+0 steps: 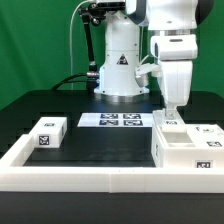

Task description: Assemble cabinet

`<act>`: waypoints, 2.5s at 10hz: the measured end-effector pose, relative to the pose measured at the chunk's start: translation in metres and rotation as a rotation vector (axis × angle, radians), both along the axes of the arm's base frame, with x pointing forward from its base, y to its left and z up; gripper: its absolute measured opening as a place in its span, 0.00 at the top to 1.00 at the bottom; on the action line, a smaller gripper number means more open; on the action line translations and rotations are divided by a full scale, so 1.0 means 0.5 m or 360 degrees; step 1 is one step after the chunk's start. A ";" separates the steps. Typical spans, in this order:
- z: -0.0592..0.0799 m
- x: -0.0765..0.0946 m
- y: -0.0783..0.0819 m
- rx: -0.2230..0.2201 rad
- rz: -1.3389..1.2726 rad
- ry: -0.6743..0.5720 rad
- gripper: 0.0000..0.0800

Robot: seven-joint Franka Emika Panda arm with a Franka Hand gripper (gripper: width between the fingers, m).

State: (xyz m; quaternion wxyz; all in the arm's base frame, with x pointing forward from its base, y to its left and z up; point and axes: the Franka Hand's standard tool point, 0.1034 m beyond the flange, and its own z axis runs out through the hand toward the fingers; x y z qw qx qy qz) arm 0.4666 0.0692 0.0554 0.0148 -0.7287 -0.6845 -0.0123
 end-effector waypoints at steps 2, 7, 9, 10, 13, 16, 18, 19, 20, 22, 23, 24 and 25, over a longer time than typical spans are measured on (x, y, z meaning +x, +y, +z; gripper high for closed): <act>0.001 0.031 -0.003 0.0007 0.0046 -0.0016 0.91; 0.002 0.090 -0.006 0.0016 0.0029 -0.0021 0.91; 0.003 0.122 -0.009 0.0027 0.0015 -0.0046 0.91; 0.003 0.134 -0.010 0.0029 0.0024 -0.0053 0.91; 0.004 0.142 -0.010 0.0030 0.0045 -0.0056 0.91; 0.004 0.163 -0.011 0.0028 0.0078 -0.0038 0.91; 0.005 0.193 -0.014 0.0037 0.0084 -0.0061 0.91; 0.005 0.199 -0.016 0.0036 0.0103 -0.0055 0.91; 0.006 0.210 -0.016 0.0039 0.0101 -0.0062 0.91; 0.003 0.220 -0.016 0.0039 0.0098 -0.0039 0.91; 0.003 0.220 -0.016 0.0038 0.0098 -0.0034 0.91; 0.003 0.220 -0.016 0.0038 0.0096 -0.0034 0.91; 0.003 0.220 -0.016 0.0038 0.0096 -0.0034 0.91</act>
Offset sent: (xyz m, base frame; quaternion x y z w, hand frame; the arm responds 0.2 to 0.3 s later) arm 0.0216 -0.0005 0.0012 0.0136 0.0064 -0.0272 0.9995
